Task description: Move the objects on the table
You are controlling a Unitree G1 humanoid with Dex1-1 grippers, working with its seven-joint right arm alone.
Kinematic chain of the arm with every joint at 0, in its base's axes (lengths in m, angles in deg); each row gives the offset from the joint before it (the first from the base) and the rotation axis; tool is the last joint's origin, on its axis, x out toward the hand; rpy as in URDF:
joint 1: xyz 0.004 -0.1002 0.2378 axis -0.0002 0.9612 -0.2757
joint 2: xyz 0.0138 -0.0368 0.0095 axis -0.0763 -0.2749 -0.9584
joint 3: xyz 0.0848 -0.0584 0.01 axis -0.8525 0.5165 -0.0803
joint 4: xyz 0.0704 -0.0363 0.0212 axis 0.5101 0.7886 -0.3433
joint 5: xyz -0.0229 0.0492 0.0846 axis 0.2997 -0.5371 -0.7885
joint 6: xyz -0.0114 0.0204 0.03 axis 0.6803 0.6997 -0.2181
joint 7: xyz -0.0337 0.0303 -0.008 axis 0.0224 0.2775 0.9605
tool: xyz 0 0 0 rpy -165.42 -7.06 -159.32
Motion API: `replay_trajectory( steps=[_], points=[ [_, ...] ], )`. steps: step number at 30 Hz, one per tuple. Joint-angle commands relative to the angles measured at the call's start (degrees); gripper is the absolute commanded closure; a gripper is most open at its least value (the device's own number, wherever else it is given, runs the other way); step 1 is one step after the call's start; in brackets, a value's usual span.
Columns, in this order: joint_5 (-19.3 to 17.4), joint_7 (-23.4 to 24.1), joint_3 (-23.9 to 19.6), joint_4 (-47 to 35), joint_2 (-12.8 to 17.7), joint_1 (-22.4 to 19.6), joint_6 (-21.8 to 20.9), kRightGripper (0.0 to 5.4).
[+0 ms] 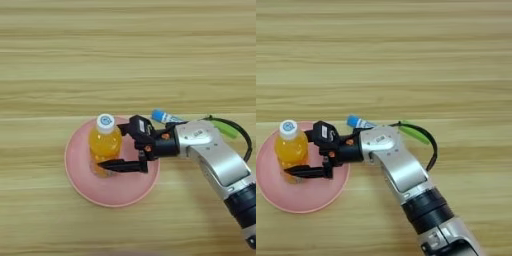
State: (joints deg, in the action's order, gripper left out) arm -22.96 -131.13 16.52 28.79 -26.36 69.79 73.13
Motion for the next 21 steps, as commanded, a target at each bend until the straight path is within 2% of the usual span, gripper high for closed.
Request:
replay_trajectory(
  steps=[1, 15, 21],
  points=[
    [1.44, 2.04, -0.4, -0.45, 0.55, -2.71, -0.61, 1.38],
    [0.06, 1.88, -2.24, -2.88, 0.24, -3.03, -0.67, 0.05],
    [-1.18, 1.75, -3.9, -5.11, 0.44, -3.09, -0.67, 0.03]
  ],
)
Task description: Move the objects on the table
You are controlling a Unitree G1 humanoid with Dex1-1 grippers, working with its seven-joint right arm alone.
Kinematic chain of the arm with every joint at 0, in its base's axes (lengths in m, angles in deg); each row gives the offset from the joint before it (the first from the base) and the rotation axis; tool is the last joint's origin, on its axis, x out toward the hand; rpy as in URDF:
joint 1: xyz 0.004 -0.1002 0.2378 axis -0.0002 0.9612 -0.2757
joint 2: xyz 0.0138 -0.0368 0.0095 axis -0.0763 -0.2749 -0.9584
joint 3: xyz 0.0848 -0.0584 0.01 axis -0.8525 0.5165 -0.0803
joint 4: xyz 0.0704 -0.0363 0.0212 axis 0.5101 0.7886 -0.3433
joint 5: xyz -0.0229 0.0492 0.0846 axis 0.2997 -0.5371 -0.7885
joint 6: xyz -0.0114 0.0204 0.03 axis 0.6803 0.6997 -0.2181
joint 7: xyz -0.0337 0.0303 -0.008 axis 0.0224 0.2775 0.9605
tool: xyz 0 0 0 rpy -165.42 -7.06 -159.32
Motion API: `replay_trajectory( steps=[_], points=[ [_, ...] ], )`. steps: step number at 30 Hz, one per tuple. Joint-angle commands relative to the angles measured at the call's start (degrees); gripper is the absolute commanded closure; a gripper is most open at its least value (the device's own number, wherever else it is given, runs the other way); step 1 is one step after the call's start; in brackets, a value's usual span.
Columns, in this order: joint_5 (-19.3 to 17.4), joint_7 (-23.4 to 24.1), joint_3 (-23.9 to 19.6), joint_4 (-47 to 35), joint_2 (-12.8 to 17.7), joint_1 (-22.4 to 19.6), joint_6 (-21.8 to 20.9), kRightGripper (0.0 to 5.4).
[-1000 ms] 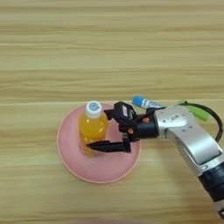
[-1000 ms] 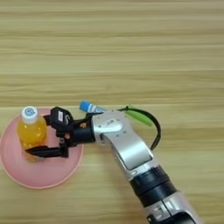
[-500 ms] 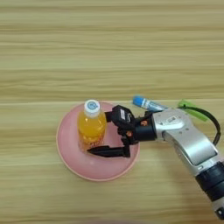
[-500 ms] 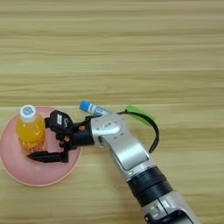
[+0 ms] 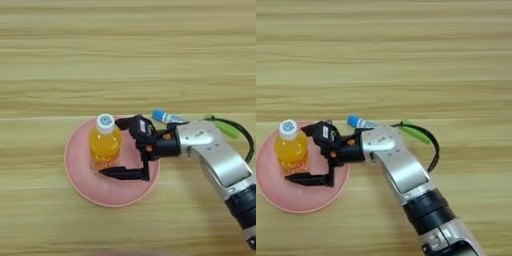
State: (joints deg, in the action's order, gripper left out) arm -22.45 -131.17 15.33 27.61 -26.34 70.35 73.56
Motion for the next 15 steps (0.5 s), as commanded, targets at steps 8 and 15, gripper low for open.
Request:
replay_trajectory(
  steps=[8, 15],
  points=[
    [-5.69, 1.65, -5.49, -7.02, -0.15, -3.71, -1.22, 0.03],
    [-8.94, 1.7, -7.62, -9.4, -0.76, -3.9, -1.15, 0.03]
  ],
)
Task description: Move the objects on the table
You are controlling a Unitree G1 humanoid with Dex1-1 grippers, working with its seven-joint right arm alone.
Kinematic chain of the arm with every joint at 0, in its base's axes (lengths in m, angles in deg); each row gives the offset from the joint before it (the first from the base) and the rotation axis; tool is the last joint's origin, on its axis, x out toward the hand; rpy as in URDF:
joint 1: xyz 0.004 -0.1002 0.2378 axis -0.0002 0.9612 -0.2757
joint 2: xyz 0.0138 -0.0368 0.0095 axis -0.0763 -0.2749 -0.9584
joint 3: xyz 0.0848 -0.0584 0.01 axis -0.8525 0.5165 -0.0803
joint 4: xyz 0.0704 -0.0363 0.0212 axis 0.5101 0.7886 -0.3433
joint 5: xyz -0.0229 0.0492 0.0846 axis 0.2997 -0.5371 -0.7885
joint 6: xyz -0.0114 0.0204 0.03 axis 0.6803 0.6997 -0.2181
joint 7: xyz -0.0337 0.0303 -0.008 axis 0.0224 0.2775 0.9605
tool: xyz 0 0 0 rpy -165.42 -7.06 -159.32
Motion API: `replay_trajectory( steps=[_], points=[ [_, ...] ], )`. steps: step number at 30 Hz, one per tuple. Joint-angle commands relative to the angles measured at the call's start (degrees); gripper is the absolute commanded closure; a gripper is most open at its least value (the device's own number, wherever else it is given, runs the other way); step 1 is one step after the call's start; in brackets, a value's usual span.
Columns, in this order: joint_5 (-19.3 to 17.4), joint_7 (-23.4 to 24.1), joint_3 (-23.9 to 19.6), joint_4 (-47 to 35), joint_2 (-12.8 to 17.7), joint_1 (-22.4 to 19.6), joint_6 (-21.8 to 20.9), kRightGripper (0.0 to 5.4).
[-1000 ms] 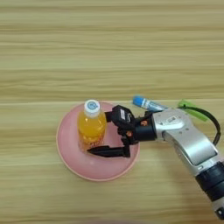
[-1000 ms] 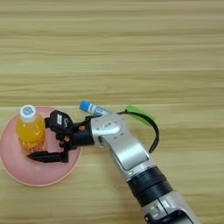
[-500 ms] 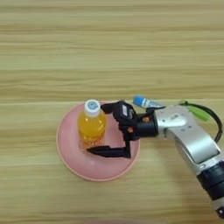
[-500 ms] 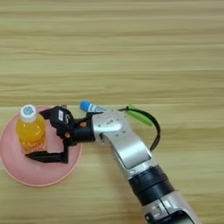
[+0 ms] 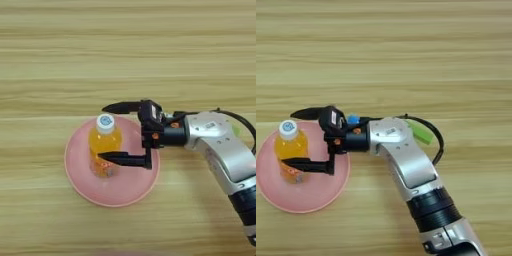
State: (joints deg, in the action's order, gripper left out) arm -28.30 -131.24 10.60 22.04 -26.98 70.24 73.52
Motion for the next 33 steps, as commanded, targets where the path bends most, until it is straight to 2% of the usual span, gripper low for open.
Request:
replay_trajectory(
  steps=[1, 6, 17, 22, 27, 33],
  points=[
    [-3.6, 1.72, -3.15, -4.26, -0.2, -3.77, -0.99, 0.03],
    [-7.28, 1.75, -4.91, -6.69, -0.72, -3.91, -0.42, 0.03],
    [-19.74, 2.24, -11.66, -10.75, -1.16, -4.74, 2.72, 0.03],
    [-19.1, 2.92, -14.43, -8.9, 1.05, -5.15, 2.4, 0.03],
    [-18.85, 2.92, -18.96, -8.02, 4.88, -4.58, 1.76, 0.03],
    [-17.03, 2.04, -21.48, -5.89, 8.91, -3.05, 1.57, 0.03]
  ],
)
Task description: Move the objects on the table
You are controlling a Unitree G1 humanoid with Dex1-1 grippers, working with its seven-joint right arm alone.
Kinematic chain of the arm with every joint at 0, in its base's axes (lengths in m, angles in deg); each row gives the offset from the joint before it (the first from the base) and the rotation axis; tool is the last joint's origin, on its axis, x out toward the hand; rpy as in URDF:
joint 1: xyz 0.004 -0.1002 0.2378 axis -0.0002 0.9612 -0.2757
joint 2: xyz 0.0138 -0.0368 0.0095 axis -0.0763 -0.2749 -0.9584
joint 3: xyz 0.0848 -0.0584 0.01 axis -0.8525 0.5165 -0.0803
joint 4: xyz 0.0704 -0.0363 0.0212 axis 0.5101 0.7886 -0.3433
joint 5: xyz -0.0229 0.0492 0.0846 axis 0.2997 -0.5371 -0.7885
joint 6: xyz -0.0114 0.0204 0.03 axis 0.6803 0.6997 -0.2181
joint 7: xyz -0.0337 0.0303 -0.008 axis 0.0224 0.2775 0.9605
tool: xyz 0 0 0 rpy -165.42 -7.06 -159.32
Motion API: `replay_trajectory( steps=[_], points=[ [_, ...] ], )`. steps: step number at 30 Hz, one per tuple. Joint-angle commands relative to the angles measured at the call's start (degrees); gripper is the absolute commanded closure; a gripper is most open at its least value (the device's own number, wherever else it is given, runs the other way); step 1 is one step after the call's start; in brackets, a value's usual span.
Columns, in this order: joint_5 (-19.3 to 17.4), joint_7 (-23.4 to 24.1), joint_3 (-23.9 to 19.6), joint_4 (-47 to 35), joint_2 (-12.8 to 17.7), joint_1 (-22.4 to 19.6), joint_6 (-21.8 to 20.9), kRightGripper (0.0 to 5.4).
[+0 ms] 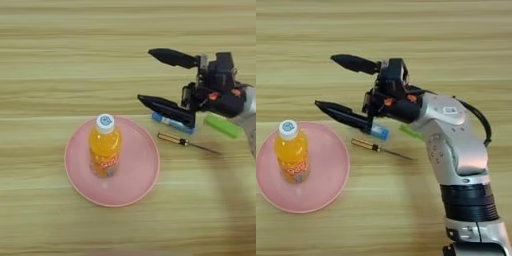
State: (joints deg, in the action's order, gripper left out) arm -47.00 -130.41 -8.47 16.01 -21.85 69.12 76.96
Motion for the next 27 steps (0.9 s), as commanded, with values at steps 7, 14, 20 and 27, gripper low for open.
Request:
replay_trajectory(
  steps=[7, 14, 20, 27],
  points=[
    [11.99, 3.22, -0.21, 10.47, 6.84, -2.15, -6.1, 0.03],
    [16.19, 3.43, 0.23, 20.47, 6.47, -4.03, -9.17, 0.03],
    [20.62, 7.83, 0.57, 29.15, 6.33, -7.47, -9.93, 0.03],
    [24.65, 9.92, 2.68, 35.29, 5.59, -9.49, -9.95, 0.03]
  ],
)
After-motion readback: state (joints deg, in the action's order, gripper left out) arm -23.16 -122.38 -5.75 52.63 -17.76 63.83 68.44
